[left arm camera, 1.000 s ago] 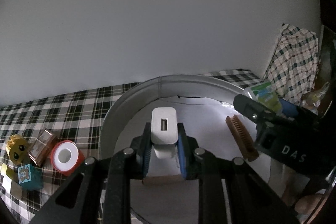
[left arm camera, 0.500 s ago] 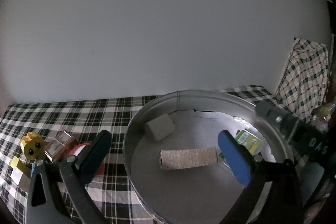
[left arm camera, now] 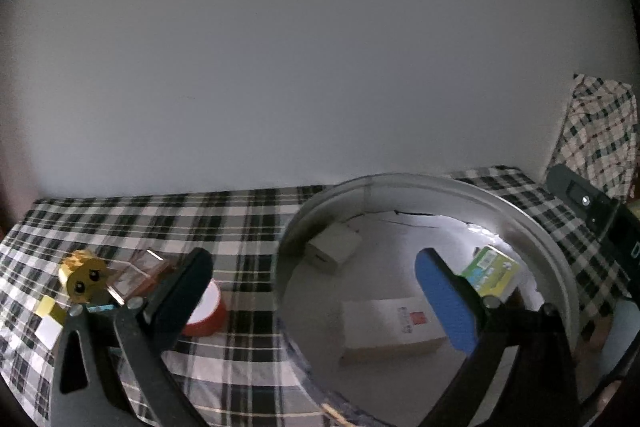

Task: Organize rigid objects
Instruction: 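Raise both open tools away from the tin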

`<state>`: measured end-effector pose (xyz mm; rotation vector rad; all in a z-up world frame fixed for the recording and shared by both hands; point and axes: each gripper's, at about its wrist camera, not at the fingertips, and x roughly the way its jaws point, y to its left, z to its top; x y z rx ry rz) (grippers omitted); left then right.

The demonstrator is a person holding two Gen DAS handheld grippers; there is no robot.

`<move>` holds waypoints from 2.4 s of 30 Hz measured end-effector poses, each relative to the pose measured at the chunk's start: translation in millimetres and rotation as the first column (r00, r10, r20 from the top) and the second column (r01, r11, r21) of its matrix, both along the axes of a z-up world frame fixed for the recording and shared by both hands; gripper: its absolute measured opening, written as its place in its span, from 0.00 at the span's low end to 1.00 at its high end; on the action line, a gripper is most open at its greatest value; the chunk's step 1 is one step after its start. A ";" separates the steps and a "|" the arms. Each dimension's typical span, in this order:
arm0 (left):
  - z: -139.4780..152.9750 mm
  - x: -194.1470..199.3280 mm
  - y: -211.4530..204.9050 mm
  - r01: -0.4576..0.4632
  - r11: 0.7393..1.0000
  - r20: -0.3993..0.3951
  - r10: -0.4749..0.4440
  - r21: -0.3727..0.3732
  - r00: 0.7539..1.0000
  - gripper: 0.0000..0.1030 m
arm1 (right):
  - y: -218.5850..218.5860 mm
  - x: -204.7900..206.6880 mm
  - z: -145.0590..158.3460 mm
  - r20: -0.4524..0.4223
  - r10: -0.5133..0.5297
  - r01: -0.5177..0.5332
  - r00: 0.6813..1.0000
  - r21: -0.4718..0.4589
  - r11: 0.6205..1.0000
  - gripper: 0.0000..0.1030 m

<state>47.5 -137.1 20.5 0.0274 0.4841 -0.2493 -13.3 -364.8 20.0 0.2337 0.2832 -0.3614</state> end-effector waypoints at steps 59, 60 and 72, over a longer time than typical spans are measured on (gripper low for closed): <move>-25.1 -16.8 124.5 -0.146 0.989 -0.005 0.146 -0.011 0.989 1.00 | 129.4 -24.1 -19.2 0.113 0.008 0.012 0.994 -0.175 0.984 0.94; -25.7 -15.8 129.2 -0.151 0.988 -0.009 0.151 -0.014 0.988 1.00 | 133.9 -22.6 -19.8 0.110 0.017 0.002 0.994 -0.173 0.985 0.94; -36.2 -4.4 190.0 -0.211 0.976 -0.104 0.205 -0.048 0.973 0.99 | 181.7 2.1 -30.1 0.035 0.105 -0.098 0.994 -0.161 0.982 0.94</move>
